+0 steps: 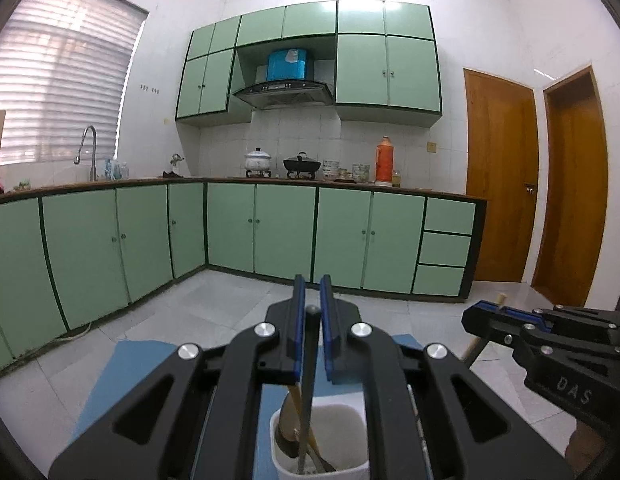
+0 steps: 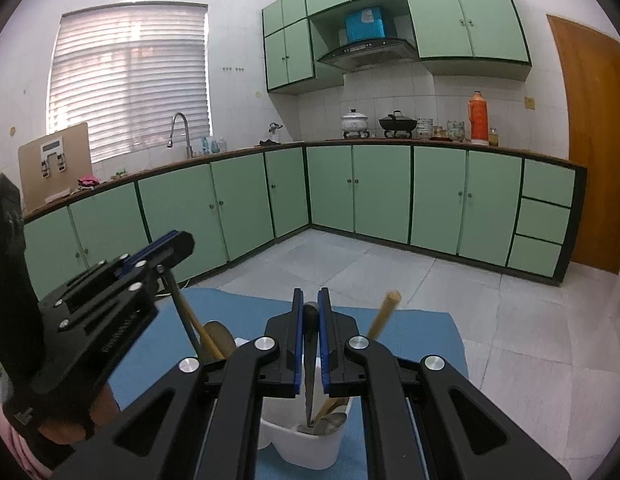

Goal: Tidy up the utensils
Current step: 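Lower the dark chopsticks into the holders and open both tools, then move both tools back to the remaining black chopsticks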

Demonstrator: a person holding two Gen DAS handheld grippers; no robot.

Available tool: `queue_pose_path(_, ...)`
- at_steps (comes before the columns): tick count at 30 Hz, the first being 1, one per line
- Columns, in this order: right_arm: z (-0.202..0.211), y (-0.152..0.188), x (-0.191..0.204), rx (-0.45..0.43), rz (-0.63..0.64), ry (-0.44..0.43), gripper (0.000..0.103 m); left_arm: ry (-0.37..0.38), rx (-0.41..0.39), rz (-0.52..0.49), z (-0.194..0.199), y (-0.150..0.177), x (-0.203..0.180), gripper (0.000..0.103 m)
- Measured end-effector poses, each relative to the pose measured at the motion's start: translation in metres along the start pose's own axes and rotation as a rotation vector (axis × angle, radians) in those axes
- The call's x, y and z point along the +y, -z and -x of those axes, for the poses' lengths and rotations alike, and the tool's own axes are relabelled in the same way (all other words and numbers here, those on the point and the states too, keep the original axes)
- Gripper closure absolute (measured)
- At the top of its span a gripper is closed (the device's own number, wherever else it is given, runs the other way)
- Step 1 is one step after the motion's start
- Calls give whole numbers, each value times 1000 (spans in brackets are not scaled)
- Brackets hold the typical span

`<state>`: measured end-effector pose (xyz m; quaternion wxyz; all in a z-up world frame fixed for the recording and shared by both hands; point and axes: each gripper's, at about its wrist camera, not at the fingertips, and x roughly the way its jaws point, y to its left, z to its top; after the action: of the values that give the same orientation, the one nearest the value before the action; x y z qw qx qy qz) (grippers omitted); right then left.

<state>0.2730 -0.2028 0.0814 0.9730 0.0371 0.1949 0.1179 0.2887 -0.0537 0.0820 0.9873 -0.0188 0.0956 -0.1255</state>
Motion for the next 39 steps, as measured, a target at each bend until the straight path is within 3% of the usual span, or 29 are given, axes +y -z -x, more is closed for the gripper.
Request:
queue_pose_path(2,3,1,0,0,-1,0,96,9,6,10,4,0,4,91)
queue_pose_path(4,6,1,0,-3,2,5,96,10,5,20,9,0,8,78)
queue_pose_path(10,24,-2,1,-39,19,21,93,15,-31,49,30,-7,16,54)
queue_pose_path(12,32,-4,-2,-59,12,23,88,8,-51,45,41,-10,17,46)
queue_pose_path(15,49,-5,-5,-96,10,37,78,-11,-67,31,56,-13,16,24)
queue_pose_path(18,68,-3,-7,-130,13,54,66,-24,-76,19,71,-14,14,14)
queue_pose_path(22,94,9,-7,-170,23,95,48,-35,-73,8,96,-5,12,8)
queue_pose_path(24,107,18,-6,-186,19,105,29,-33,-59,9,109,6,12,7)
queue_pose_path(27,124,38,-2,-199,19,126,21,-14,-24,7,125,24,12,5)
queue_pose_path(32,144,79,6,-188,15,160,13,-16,47,23,148,65,14,5)
queue_pose_path(39,155,136,14,-132,-54,179,13,-51,157,69,172,122,24,5)
